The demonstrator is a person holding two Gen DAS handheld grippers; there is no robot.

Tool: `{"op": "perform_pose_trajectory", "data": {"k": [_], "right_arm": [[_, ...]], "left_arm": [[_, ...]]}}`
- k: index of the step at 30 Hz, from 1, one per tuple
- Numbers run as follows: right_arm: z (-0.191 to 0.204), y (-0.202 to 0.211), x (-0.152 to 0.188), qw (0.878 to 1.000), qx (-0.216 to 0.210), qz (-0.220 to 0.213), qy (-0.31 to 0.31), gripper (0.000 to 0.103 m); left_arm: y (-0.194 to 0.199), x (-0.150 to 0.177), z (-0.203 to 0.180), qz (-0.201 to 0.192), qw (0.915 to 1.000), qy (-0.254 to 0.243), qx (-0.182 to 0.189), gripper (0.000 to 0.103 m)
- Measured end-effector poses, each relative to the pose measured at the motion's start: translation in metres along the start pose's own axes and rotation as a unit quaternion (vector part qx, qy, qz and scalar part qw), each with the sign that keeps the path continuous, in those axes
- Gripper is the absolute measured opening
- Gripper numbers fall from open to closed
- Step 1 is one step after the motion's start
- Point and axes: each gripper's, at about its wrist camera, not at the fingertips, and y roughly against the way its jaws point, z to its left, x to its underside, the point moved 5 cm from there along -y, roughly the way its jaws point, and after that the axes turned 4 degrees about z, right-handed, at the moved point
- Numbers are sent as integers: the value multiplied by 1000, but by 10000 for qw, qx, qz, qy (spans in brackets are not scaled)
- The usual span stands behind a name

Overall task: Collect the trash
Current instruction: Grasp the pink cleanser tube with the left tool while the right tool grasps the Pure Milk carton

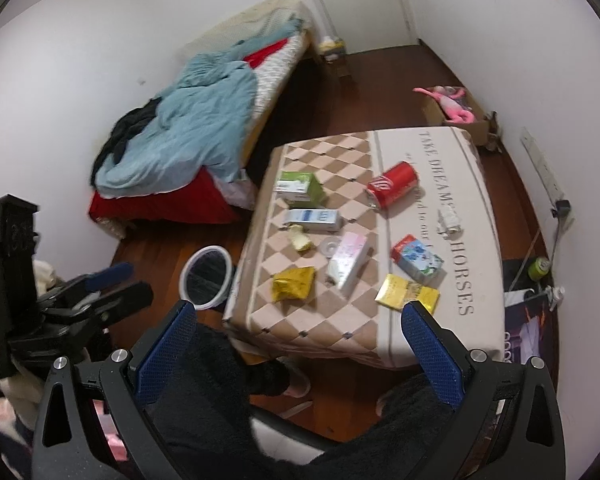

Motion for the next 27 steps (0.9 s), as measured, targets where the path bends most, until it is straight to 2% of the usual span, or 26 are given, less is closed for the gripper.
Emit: {"op": "perform_pose_trajectory", "data": {"k": [1, 2, 5, 6, 7, 10, 13, 16, 20, 22, 24, 25, 27], "right_arm": [[-12, -11, 0, 9997, 236, -13, -34, 103], [-15, -17, -4, 9994, 358, 0, -25, 103], [-48, -63, -10, 9928, 1177, 182, 119, 103], [-54, -74, -14, 9914, 1275, 284, 116, 103], [-72, -101, -14, 9890, 1379, 537, 83, 103], [-106, -153, -19, 9795, 1718, 1042, 134, 92], [-135, -209, -16, 9665, 1961, 1636, 276, 92], [-154, -247, -16, 9559, 1990, 2118, 434, 92], [-166, -281, -17, 9446, 1981, 2551, 586, 92], [-173, -294, -15, 9426, 1918, 2676, 552, 92], [-177, -299, -10, 9461, 1772, 2670, 467, 82], [-178, -301, -9, 9473, 1715, 2673, 424, 63], [-183, -294, -4, 9507, 1660, 2605, 257, 63]], "left_arm": [[-24, -1, 1, 178, 9997, -8, -166, 103], [-40, -1, 1, 306, 9994, -5, -187, 103], [-98, 2, -2, 787, 9964, 47, -311, 103], [-109, 3, -3, 871, 9955, 39, -365, 103], [-121, 5, -7, 966, 9944, 28, -432, 103], [-158, 8, -20, 1320, 9898, 0, -529, 103], [-188, 10, -33, 1611, 9850, -101, -611, 103], [-207, 12, -39, 1807, 9812, -190, -646, 103], [-224, 12, -49, 1985, 9783, -204, -553, 103], [-227, 11, -59, 2037, 9781, -226, -355, 103], [-230, 8, -71, 2036, 9785, -275, -196, 103], [-230, 6, -77, 2036, 9785, -327, -96, 103], [-233, 3, -93, 2084, 9770, -441, 115, 103]]}}
